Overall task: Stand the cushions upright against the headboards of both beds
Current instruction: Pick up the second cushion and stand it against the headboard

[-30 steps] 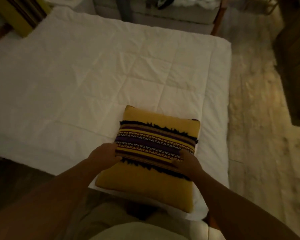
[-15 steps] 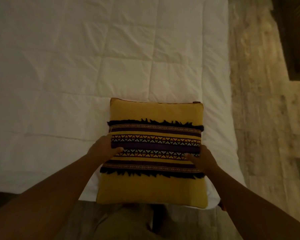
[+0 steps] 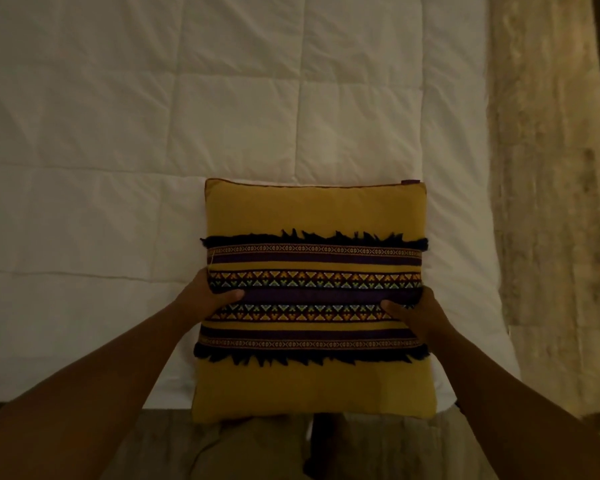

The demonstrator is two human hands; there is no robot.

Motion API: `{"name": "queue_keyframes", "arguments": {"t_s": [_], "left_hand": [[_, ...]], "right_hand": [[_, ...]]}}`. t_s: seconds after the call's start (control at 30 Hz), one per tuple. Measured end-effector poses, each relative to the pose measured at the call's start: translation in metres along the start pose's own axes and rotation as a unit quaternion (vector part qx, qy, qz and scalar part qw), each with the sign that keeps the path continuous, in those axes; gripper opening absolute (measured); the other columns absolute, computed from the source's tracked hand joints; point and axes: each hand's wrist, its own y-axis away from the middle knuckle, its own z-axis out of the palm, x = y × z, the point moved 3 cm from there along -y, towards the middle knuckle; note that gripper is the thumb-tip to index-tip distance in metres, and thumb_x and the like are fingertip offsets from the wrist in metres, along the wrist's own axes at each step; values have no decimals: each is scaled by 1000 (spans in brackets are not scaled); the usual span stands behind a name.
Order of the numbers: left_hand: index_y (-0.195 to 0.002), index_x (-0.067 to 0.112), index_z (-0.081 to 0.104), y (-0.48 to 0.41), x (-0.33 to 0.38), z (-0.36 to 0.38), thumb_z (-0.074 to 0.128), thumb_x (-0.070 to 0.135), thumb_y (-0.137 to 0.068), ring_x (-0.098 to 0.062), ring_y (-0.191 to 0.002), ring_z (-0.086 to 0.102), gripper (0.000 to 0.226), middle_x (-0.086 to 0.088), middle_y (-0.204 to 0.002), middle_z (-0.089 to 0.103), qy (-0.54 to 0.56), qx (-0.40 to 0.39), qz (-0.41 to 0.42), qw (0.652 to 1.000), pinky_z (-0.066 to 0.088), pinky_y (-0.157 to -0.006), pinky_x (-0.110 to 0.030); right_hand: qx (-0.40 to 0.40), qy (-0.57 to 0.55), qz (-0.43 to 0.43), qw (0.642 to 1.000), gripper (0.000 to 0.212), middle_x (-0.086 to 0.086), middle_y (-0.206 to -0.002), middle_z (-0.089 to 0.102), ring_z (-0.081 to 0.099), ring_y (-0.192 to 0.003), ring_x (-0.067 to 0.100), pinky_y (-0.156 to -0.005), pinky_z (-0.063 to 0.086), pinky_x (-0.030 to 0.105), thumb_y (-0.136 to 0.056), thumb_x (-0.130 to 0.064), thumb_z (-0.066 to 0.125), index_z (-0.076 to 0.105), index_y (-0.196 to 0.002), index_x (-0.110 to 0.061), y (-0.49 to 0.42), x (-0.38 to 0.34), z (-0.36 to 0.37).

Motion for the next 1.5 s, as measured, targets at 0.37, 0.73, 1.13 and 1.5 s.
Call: {"name": "queue_keyframes", "arguments": {"t_s": [0.37,0.73,1.13,1.5], "left_hand": [[-138,16,55,25,22,16,81,26,-68,-23,-116,64,75,-7,-127,67,73,70,56,993,50,-101,-51],[-148,19,39,38,24,57,86,19,-74,-28,-128,54,88,-9,-142,55,232,188,36,954,46,-105,-57],[-155,8,25,56,-36,152,81,37,-76,-32,-140,41,101,-13,-156,37,250,262,-148,920,36,-115,-49],[-148,-3,36,18,-61,153,79,44,-75,-33,-134,47,96,-21,-147,47,142,270,-200,931,33,-114,-36]], "right_hand": [[16,-74,-46,996,64,22,-120,68,68,-104,35,-89,56,52,-72,-15,88,59,-128,-4,5,-56,-23],[-10,46,-166,985,67,15,-132,64,61,-120,34,-104,48,52,-75,-20,86,56,-135,-12,-18,-195,-73],[-48,196,-196,960,59,13,-130,60,57,-119,31,-89,44,35,-77,-21,84,57,-128,-10,-67,-247,-32],[-38,242,-169,955,73,13,-136,56,54,-124,34,-102,45,45,-74,-30,87,51,-135,-14,-120,-225,-7]]}}
